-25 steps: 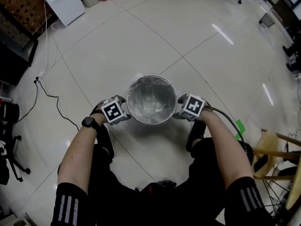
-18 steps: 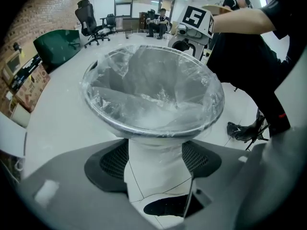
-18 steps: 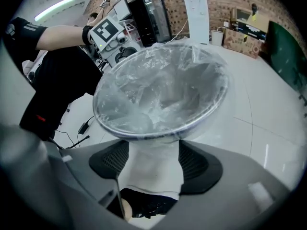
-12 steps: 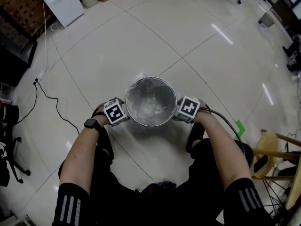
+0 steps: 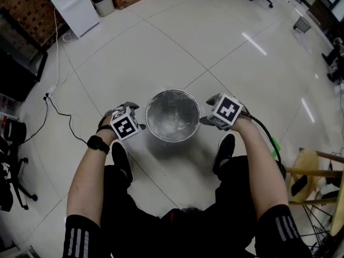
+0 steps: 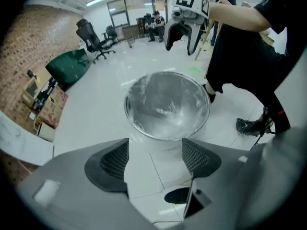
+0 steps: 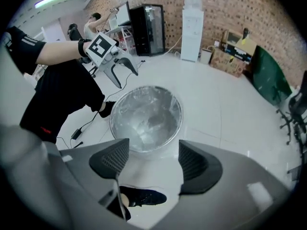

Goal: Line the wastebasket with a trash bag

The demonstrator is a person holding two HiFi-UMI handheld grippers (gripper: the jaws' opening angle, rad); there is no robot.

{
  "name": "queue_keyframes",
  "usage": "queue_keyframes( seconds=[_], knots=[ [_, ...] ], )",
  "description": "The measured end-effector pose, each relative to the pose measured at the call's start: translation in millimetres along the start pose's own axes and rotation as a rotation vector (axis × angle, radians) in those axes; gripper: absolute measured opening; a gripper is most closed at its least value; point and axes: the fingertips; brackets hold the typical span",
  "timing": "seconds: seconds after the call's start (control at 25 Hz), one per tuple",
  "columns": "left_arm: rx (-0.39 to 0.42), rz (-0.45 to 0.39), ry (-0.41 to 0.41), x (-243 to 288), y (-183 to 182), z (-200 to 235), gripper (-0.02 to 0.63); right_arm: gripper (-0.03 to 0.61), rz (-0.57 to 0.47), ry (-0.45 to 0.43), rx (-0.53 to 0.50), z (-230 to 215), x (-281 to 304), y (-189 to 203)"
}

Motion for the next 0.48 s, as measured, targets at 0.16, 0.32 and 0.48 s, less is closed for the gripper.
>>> queue_keyframes(
  seconds=[0.16,0.32,0.48],
  knots=[
    [0.035,-0.145,-0.110,-63,-57,1,0.342,0.331,-0.165,0.101,-0.065,-4,-52,-56],
    [0.005,-0.314,-0.200,-117,-102,-5,0.336,0.331,-0.336,0.172,-0.097,-7,-99,-99],
    [0.008,-0.382,-0.238,-141,-127,-16,0.335,0.331,-0.394,0.194,-0.127,-4,-110,-119]
  ],
)
Point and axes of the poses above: the fingertips, and each gripper's own axes: x forward along the fingers, z to its left, y out of its underside, and after that the axes turned 10 degrees about y, right-handed
